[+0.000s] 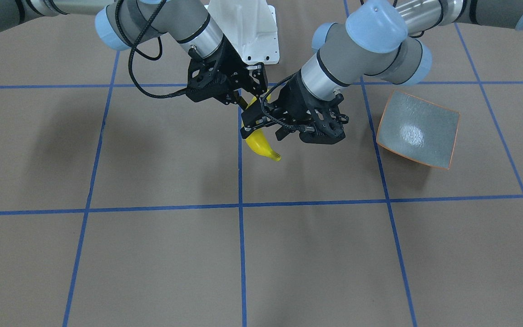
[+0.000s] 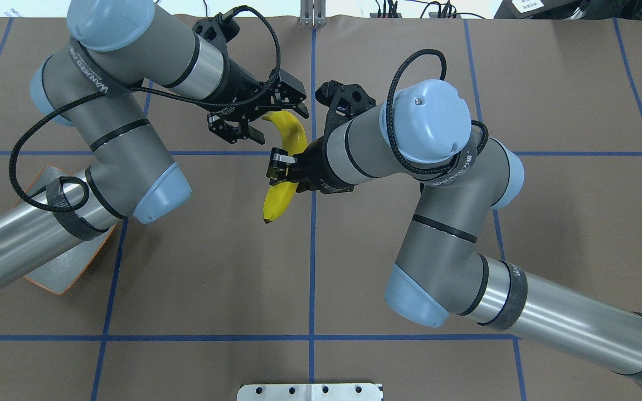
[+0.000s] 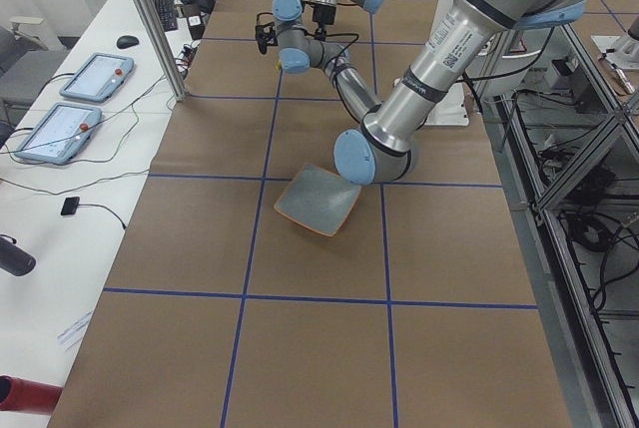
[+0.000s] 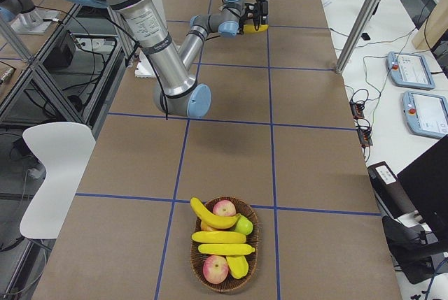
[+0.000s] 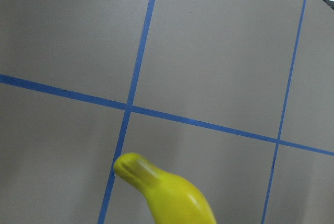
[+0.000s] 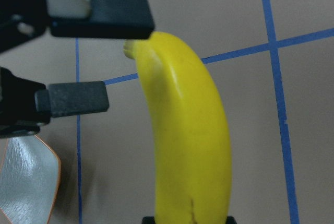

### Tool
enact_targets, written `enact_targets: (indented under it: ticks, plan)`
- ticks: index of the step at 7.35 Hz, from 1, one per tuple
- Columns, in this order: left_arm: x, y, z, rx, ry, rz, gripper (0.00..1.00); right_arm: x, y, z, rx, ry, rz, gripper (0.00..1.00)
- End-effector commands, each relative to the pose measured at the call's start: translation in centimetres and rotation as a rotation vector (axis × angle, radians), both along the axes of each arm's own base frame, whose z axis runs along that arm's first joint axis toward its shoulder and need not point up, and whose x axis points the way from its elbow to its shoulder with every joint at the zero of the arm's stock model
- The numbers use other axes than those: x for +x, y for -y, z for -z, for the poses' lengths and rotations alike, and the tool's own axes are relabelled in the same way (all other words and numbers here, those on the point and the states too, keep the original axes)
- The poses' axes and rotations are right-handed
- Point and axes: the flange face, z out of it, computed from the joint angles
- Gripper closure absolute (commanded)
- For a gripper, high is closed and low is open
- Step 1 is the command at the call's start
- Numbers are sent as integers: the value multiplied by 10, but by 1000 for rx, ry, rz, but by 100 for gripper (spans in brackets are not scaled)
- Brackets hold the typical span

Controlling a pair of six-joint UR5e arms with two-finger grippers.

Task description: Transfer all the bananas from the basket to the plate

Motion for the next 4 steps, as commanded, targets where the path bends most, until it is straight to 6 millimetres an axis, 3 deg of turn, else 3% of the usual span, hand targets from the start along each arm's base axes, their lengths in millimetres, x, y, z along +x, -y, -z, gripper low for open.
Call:
enact_targets:
  ticks: [1,2,3,4]
  plan:
    - [7,-6,5,1,-4,7,3,-1,-1,5,7,5,-7,100]
    - [8,-6,4,0,-2,5,10,-1,-1,5,7,5,-9,100]
    - [9,-7,4,-13,-4,7,36,-1,-1,5,7,5,-9,100]
    - [9,-7,5,-27,-7,10,95,-1,-1,7,9,7,-9,100]
